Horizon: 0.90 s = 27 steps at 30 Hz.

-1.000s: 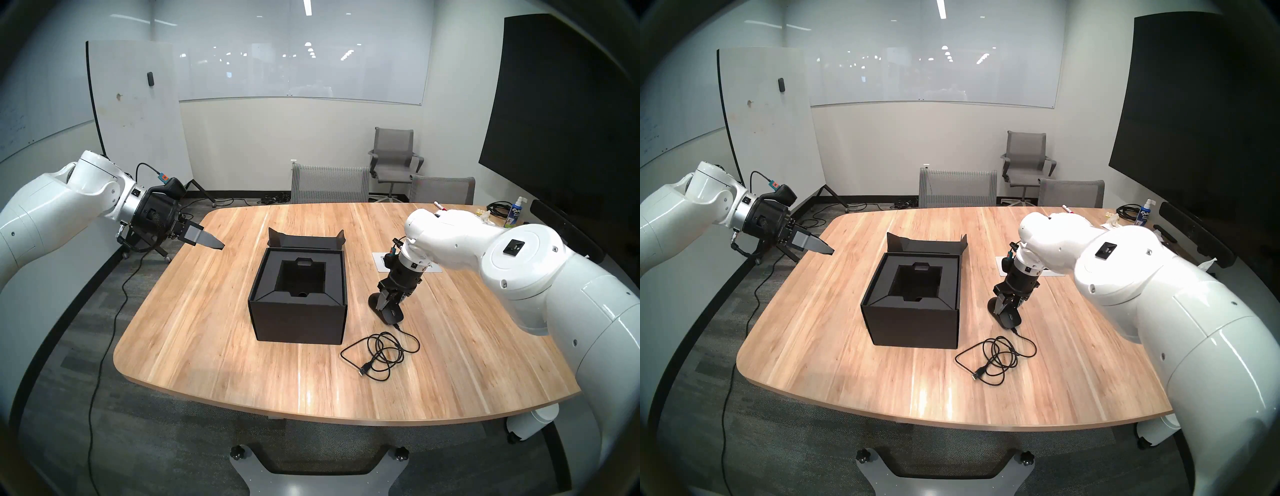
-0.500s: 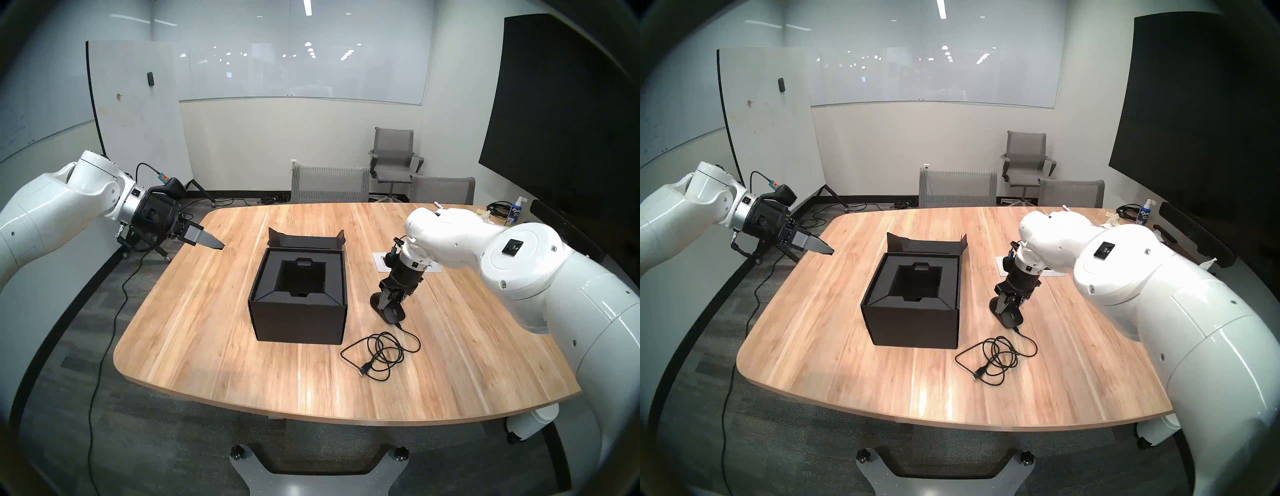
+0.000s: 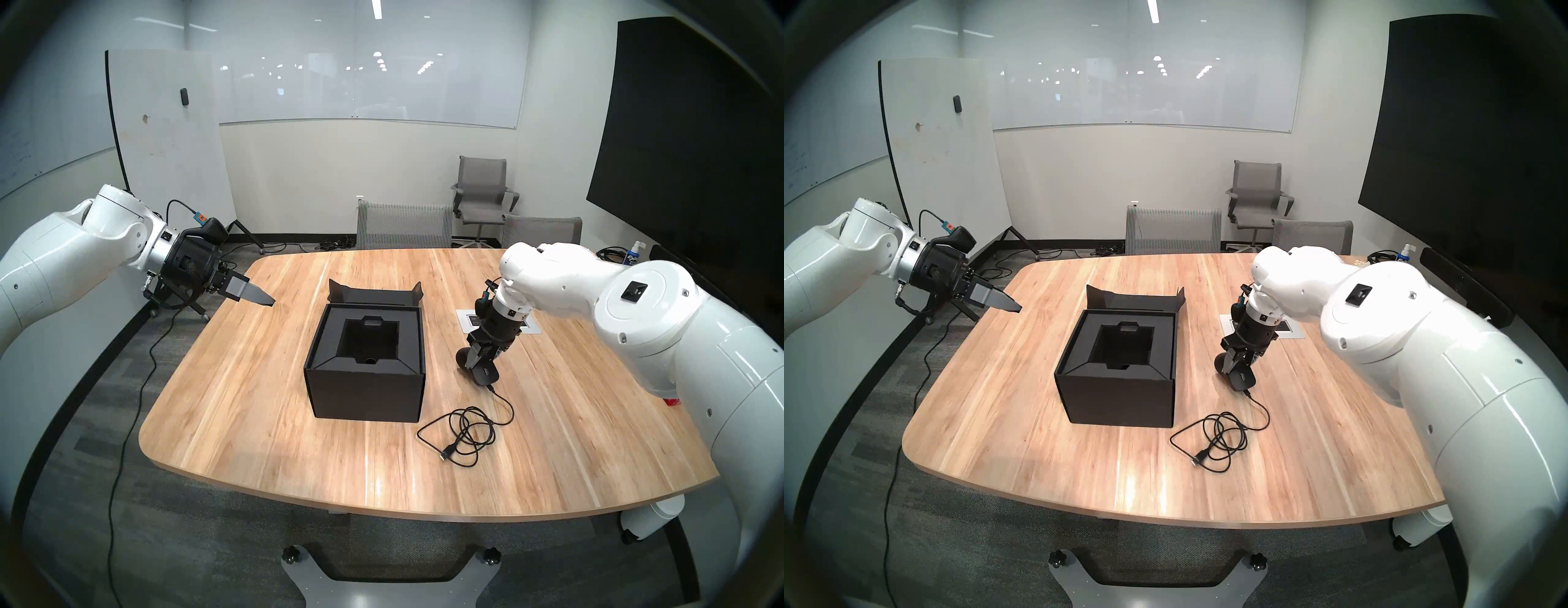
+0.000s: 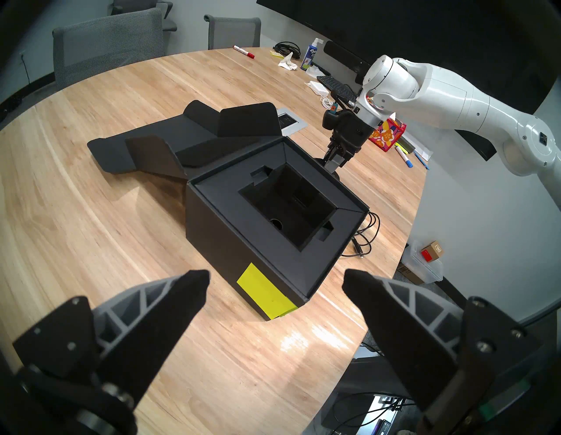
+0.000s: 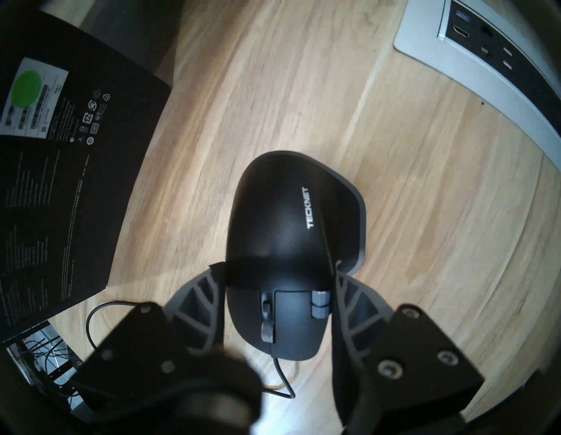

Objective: Open the box and place the mouse inside

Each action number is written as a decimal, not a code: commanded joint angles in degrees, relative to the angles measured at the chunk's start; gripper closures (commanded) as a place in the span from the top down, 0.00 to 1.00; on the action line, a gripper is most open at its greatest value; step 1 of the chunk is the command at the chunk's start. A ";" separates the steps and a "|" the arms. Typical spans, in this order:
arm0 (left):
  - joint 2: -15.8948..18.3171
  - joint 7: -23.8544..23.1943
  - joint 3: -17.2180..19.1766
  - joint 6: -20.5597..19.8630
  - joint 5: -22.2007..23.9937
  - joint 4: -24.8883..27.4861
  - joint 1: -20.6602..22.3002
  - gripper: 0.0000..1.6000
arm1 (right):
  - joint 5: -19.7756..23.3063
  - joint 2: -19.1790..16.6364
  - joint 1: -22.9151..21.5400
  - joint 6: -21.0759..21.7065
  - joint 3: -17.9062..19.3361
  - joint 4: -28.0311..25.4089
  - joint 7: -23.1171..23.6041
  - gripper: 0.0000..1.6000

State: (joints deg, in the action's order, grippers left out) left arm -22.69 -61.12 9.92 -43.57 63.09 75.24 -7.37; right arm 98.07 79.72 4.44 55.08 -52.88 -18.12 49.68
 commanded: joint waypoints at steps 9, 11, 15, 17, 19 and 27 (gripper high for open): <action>-0.08 -1.49 0.70 -0.04 0.44 0.07 1.21 1.00 | -0.17 1.24 -7.70 -0.08 -3.38 -2.25 4.33 0.00; -0.07 -1.46 0.69 -0.03 0.45 0.08 1.22 1.00 | -0.18 1.48 -8.62 -0.08 -3.90 -2.87 4.27 0.00; -0.07 -1.40 0.67 -0.02 0.48 0.09 1.22 1.00 | -0.11 1.82 -10.34 -0.08 -4.85 -4.06 4.07 0.00; -0.06 -1.40 0.66 -0.01 0.49 0.09 1.23 1.00 | -0.15 2.07 -10.69 -0.08 -5.21 -4.07 4.11 0.00; -0.06 -1.40 0.64 -0.01 0.50 0.09 1.24 1.00 | -0.02 2.02 -11.93 -0.08 -5.94 -5.31 4.09 0.00; -0.06 -1.47 0.58 0.00 0.51 0.08 1.29 1.00 | 0.71 2.14 -15.16 -0.08 -8.32 -8.22 4.24 0.00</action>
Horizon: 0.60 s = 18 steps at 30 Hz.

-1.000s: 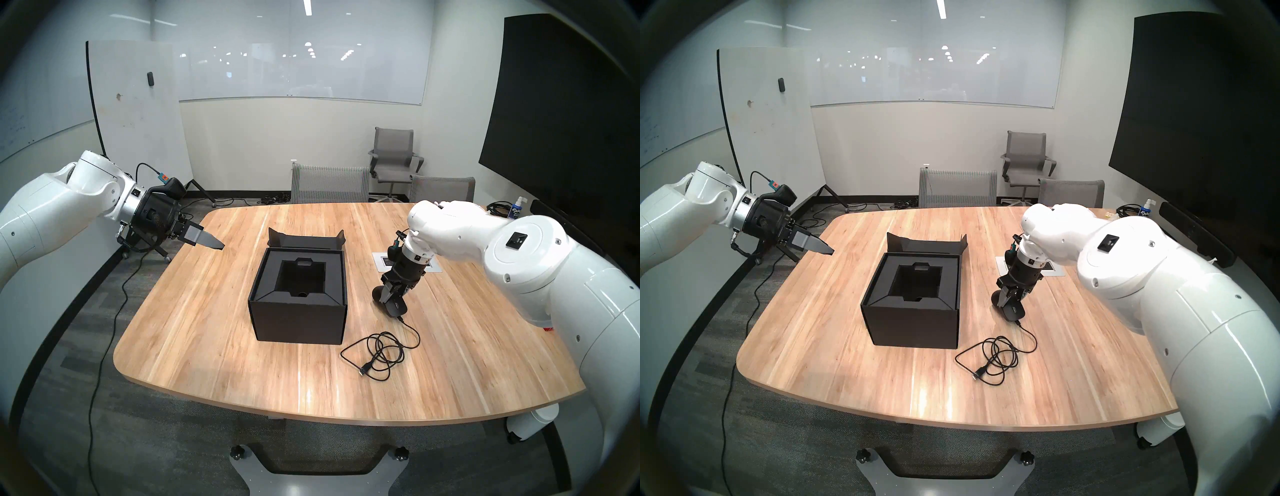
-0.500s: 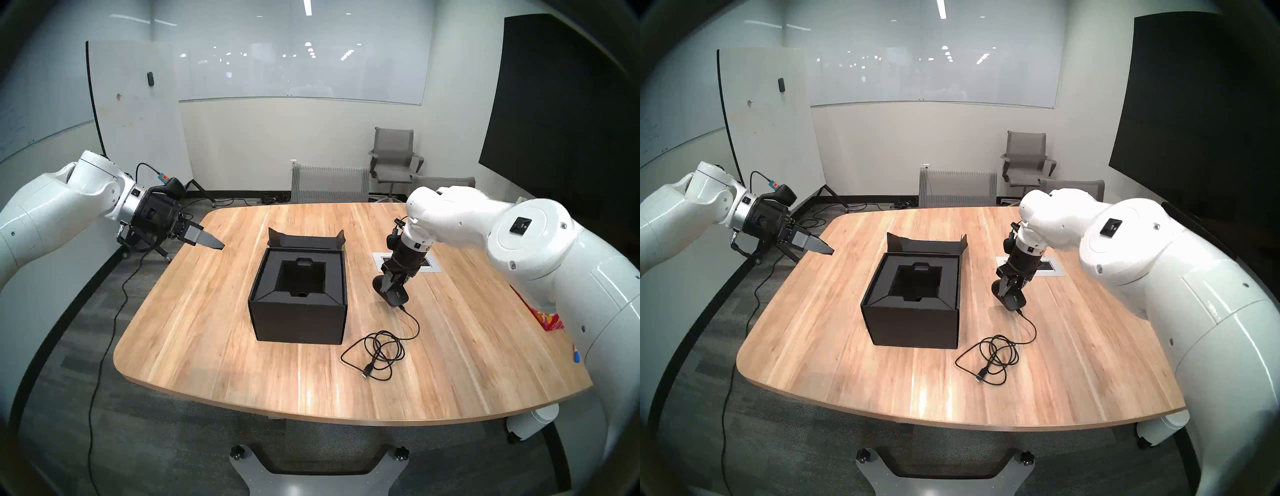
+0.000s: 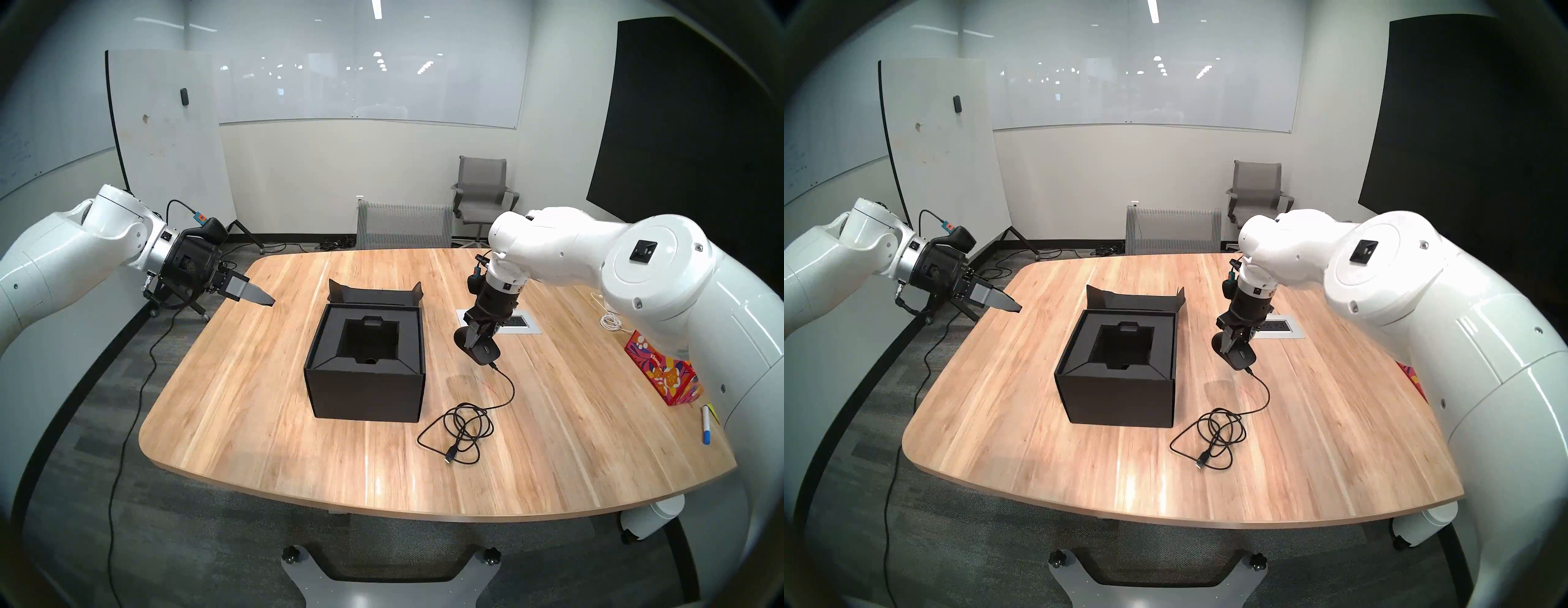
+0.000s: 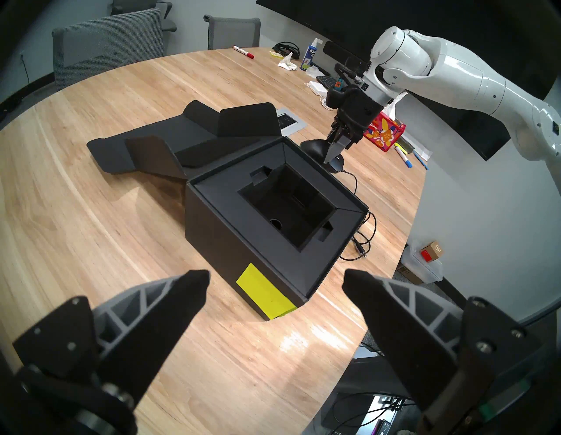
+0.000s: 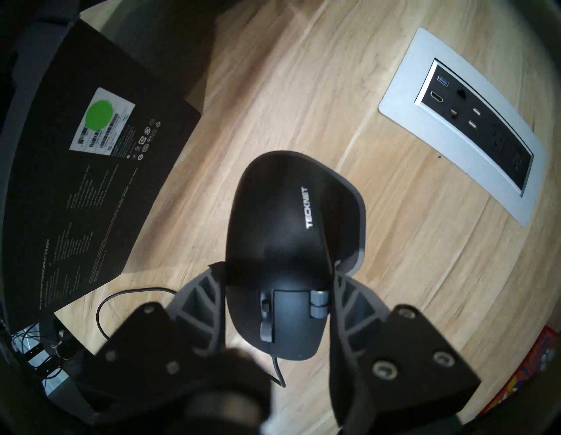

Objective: Open the box and place the mouse inside

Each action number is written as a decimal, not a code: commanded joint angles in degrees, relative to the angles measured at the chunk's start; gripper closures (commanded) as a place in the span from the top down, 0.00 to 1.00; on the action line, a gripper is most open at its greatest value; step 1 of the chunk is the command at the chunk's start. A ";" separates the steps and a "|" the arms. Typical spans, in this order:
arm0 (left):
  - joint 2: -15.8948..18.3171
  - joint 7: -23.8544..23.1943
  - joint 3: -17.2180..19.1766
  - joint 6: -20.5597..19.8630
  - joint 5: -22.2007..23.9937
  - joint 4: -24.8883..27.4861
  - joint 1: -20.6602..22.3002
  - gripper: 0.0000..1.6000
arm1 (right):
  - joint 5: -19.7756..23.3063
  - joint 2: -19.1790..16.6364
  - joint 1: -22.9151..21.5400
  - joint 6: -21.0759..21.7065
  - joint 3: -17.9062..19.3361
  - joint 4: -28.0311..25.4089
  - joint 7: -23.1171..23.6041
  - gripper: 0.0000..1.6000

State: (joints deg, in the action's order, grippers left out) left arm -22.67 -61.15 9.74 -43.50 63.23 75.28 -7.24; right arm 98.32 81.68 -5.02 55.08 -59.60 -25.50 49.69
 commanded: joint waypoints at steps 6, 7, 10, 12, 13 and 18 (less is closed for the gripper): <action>-0.09 -1.45 0.73 -0.05 0.38 0.03 1.20 1.00 | 1.36 0.67 -7.80 -0.08 -3.19 -2.57 4.09 0.00; -0.09 -1.45 0.72 -0.05 0.38 0.04 1.21 1.00 | 1.55 0.80 -8.18 -0.08 -3.42 -2.87 4.09 0.00; -0.09 -1.42 0.70 -0.04 0.39 0.04 1.21 1.00 | 2.36 1.10 -9.23 -0.08 -3.71 -3.56 4.12 0.00; -0.09 -1.42 0.69 -0.04 0.40 0.04 1.22 1.00 | 2.81 1.42 -9.98 -0.08 -4.22 -4.04 3.94 0.00; -0.09 -1.41 0.69 -0.04 0.40 0.05 1.22 1.00 | 3.01 1.60 -10.29 -0.08 -4.33 -4.21 3.85 0.00; -0.09 -1.41 0.66 -0.03 0.41 0.05 1.24 1.00 | 4.38 2.67 -12.06 -0.08 -4.85 -5.35 3.61 0.00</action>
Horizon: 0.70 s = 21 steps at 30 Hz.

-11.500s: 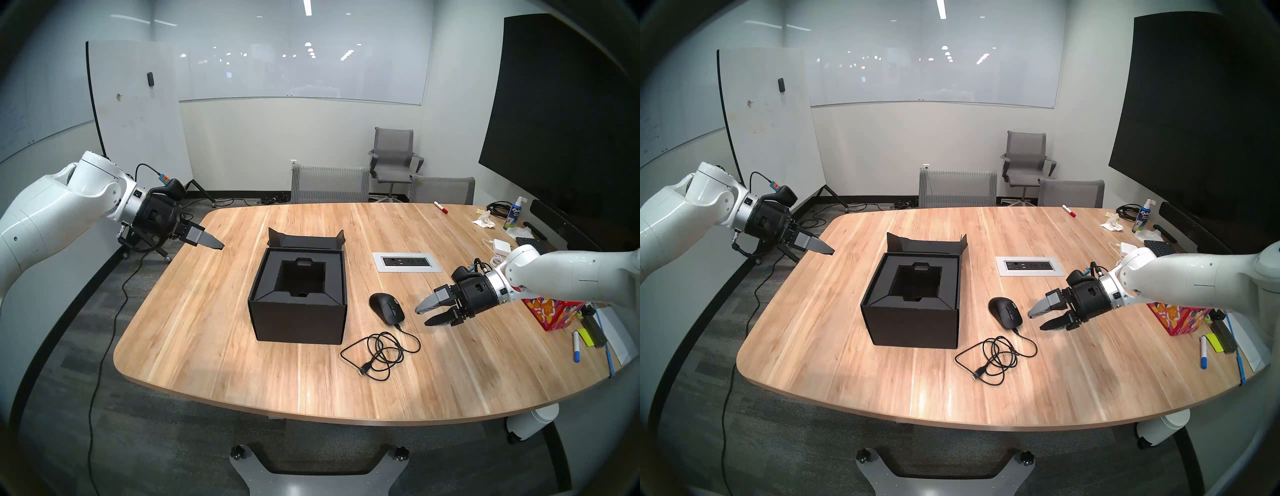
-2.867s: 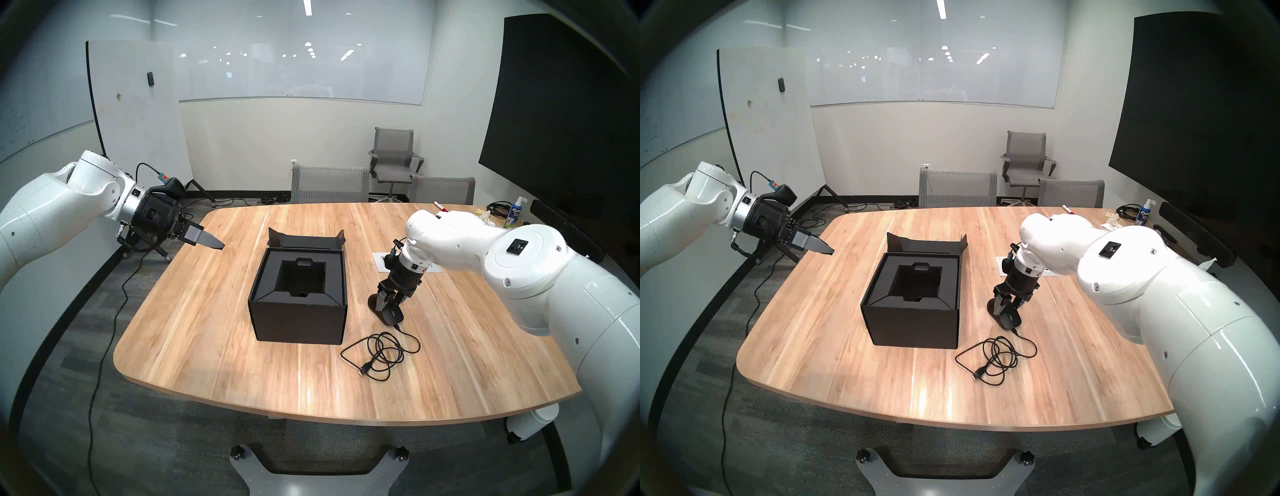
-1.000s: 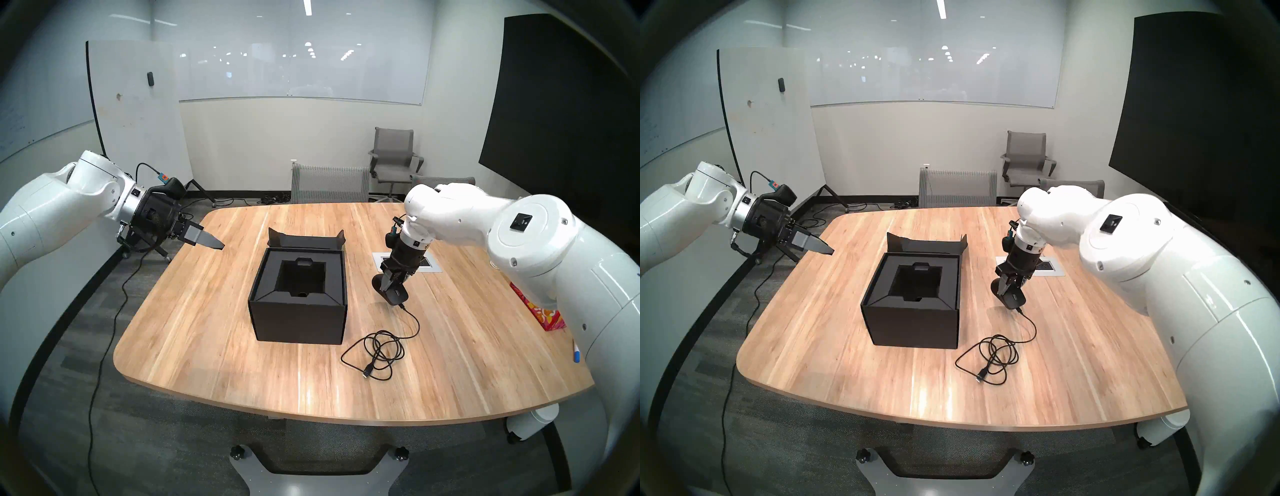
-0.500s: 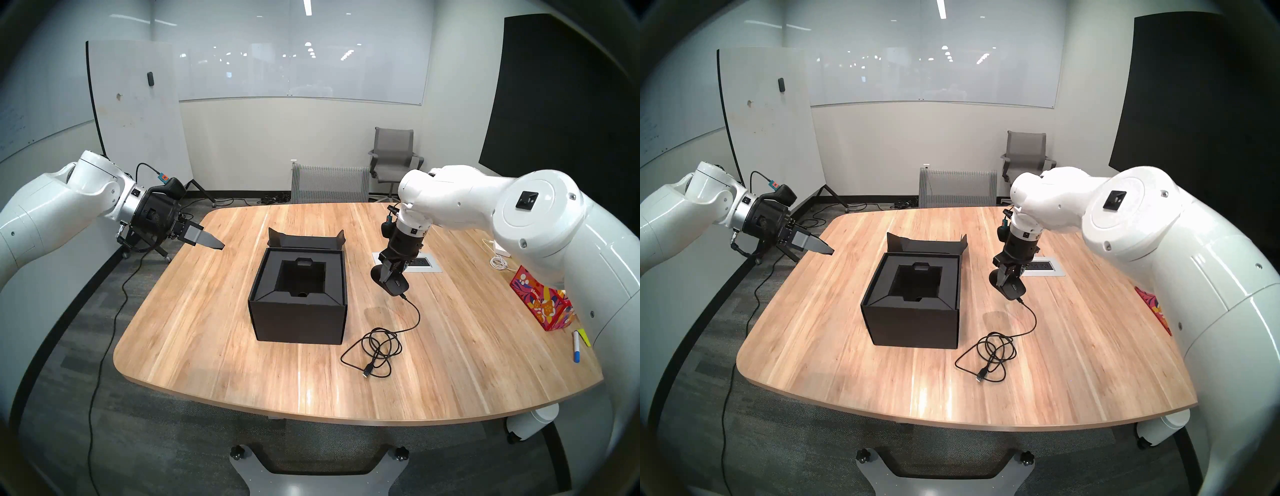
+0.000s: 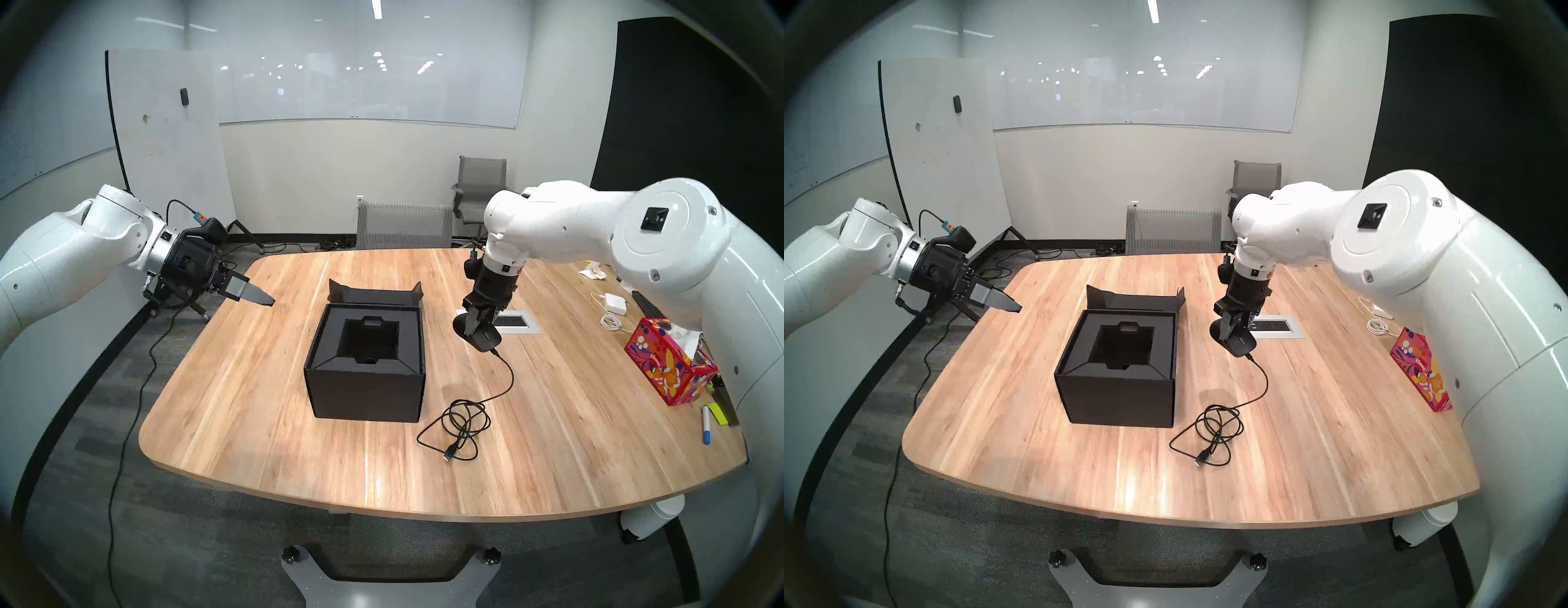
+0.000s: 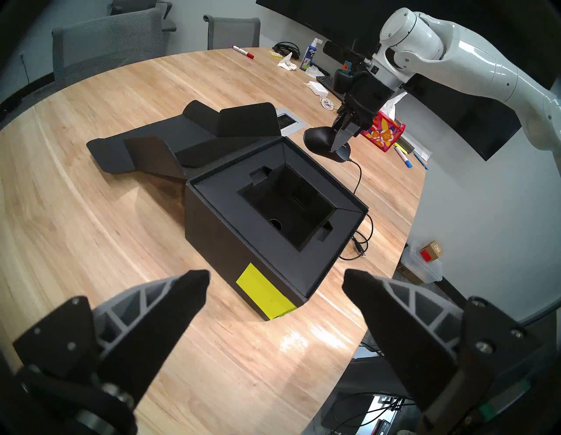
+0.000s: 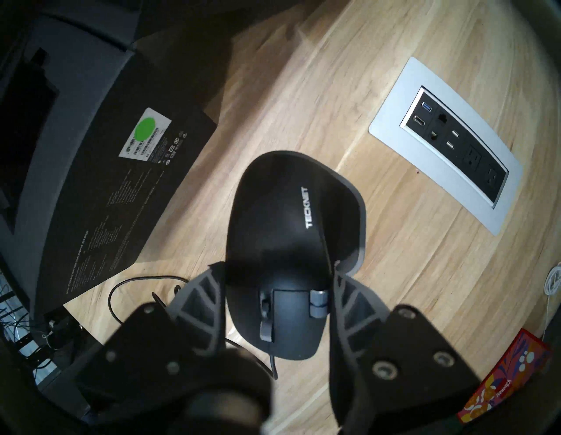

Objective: Open the box and place the mouse inside

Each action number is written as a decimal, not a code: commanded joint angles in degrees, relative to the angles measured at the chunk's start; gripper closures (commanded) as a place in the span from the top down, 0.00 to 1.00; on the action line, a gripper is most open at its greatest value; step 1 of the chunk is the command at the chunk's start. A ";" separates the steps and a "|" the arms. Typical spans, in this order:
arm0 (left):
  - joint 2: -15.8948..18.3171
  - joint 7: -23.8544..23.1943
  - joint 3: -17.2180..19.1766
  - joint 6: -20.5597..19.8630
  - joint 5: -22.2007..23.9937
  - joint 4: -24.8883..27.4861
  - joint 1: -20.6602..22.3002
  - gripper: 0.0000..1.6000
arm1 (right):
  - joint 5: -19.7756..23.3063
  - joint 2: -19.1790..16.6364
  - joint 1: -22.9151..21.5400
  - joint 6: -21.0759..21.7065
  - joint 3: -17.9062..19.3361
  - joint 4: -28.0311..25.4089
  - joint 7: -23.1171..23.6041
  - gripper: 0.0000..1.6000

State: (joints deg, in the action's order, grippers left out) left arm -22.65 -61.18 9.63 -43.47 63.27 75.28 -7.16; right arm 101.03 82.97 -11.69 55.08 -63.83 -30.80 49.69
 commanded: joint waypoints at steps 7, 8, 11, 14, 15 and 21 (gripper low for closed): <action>-0.11 -1.50 0.72 -0.06 0.35 0.00 1.21 1.00 | 3.35 2.70 -7.51 -0.08 -2.28 -1.81 3.49 0.00; -0.12 -1.53 0.71 -0.06 0.35 -0.01 1.23 1.00 | 3.69 2.92 -7.82 -0.08 -2.67 -2.11 3.51 0.00; -0.12 -1.56 0.68 -0.05 0.35 -0.02 1.25 1.00 | 4.62 3.51 -8.73 -0.08 -3.59 -2.86 3.51 0.00; -0.12 -1.56 0.66 -0.05 0.35 -0.02 1.26 1.00 | 5.60 4.00 -9.77 -0.08 -4.36 -3.77 3.59 0.00; -0.12 -1.56 0.66 -0.05 0.35 -0.02 1.27 1.00 | 5.87 4.13 -10.05 -0.08 -4.53 -4.03 3.62 0.00; -0.12 -1.58 0.61 -0.04 0.35 -0.03 1.30 1.00 | 7.87 5.23 -11.84 -0.08 -6.26 -5.63 3.56 0.00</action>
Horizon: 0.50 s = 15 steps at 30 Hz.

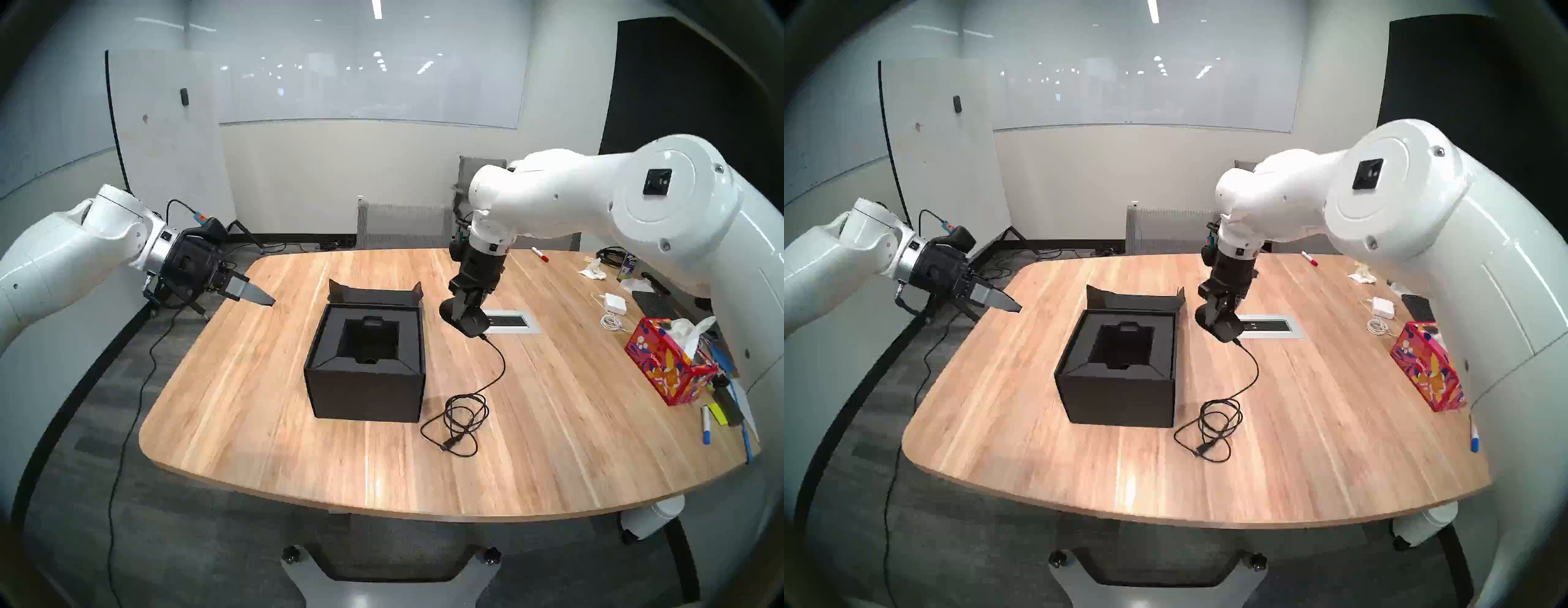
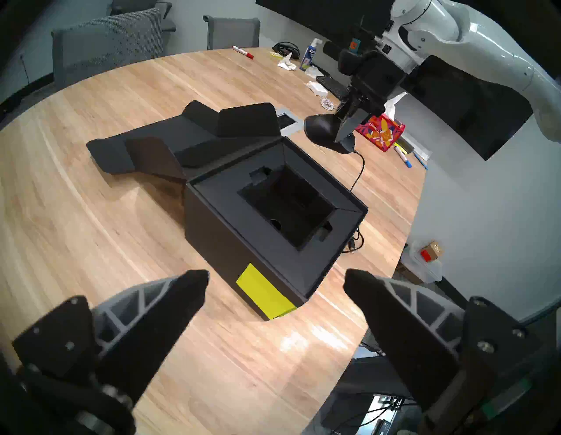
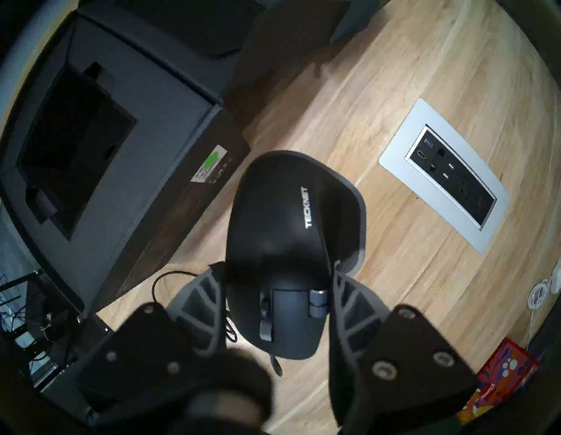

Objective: Open the box and place the mouse inside

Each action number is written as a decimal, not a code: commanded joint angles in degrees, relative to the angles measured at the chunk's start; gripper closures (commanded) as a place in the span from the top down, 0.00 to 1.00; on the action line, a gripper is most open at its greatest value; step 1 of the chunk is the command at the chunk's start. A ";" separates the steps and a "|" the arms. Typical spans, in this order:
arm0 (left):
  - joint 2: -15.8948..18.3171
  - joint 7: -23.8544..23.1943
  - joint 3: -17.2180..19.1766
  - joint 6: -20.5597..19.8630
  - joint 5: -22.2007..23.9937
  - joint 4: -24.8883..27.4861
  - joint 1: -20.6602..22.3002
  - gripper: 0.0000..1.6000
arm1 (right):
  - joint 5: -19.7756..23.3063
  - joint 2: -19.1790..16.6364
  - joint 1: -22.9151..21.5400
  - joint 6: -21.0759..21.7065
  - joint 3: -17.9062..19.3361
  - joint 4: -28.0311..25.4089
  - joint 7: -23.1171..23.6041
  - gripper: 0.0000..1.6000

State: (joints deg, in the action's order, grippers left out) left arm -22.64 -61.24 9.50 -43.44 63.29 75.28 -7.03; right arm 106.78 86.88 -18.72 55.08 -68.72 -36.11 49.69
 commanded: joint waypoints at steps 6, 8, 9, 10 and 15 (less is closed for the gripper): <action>-0.13 -1.53 0.68 -0.06 0.34 -0.04 1.21 1.00 | 4.21 2.85 -6.36 -0.08 -3.06 -1.32 3.24 0.00; -0.13 -1.57 0.66 -0.06 0.34 -0.05 1.23 1.00 | 4.94 3.41 -6.68 -0.08 -3.61 -1.39 3.23 0.00; -0.14 -1.59 0.65 -0.06 0.33 -0.06 1.25 1.00 | 5.31 3.67 -6.79 -0.08 -3.91 -1.37 3.27 0.00; -0.14 -1.61 0.64 -0.06 0.33 -0.07 1.26 1.00 | 5.62 3.85 -6.85 -0.08 -4.09 -1.29 3.33 0.00; -0.17 -1.79 0.56 -0.06 0.28 -0.14 1.33 1.00 | 7.21 5.03 -7.05 -0.08 -5.57 -0.62 3.81 0.00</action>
State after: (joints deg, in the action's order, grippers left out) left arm -22.64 -61.28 9.37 -43.42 63.31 75.26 -6.91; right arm 111.76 90.11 -22.59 55.08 -72.69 -38.17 49.70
